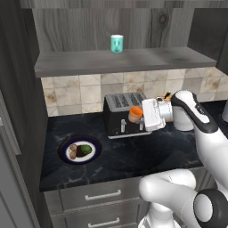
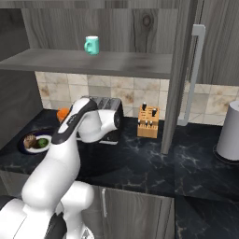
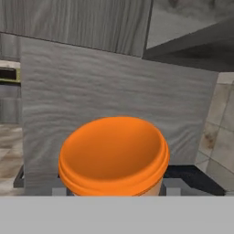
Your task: Pick the avocado and bread from the counter and place them on the plate. Then pick the jam from the cabinet and place it next to the plate. Lastly close the cabinet door.
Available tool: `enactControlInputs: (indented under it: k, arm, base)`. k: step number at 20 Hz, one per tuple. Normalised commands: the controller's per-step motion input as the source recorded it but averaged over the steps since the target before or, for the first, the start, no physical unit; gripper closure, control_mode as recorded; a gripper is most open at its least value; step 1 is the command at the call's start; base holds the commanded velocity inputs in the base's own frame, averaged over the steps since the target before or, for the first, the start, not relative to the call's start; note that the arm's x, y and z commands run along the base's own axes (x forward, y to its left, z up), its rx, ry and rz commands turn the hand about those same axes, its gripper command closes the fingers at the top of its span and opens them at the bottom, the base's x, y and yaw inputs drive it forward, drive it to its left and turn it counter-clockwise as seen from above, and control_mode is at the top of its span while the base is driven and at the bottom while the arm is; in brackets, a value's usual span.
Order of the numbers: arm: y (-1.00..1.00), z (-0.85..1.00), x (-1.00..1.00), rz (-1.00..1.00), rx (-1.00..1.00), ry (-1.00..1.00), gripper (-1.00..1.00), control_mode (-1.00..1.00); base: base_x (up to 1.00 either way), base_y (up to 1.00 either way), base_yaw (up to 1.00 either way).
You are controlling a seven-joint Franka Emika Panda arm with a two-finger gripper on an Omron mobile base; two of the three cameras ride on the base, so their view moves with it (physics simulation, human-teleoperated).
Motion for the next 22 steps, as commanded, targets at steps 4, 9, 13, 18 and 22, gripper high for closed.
enactControlInputs:
  k: [4, 9, 13, 18, 22]
  arm:
    - [0.19, -0.41, 0.00, 0.05, 0.00, 0.06, 1.00, -1.00]
    - [0.24, -0.32, 0.00, 0.01, 0.00, 0.06, 1.00, -1.00]
    - [0.20, -0.32, 0.00, 0.00, 0.00, 0.04, 1.00, -1.00]
    - [0.11, -0.31, 0.00, 0.00, 0.00, 0.01, 1.00, -1.00]
    - [0.01, -0.34, 0.00, 0.00, 0.00, 0.00, 1.00, -1.00]
  base:
    - [0.00, 0.00, 0.00]
    - [0.00, 0.00, 0.00]
    - [0.00, 0.00, 0.00]
    - [0.00, 0.00, 0.00]
    - [0.00, 0.00, 0.00]
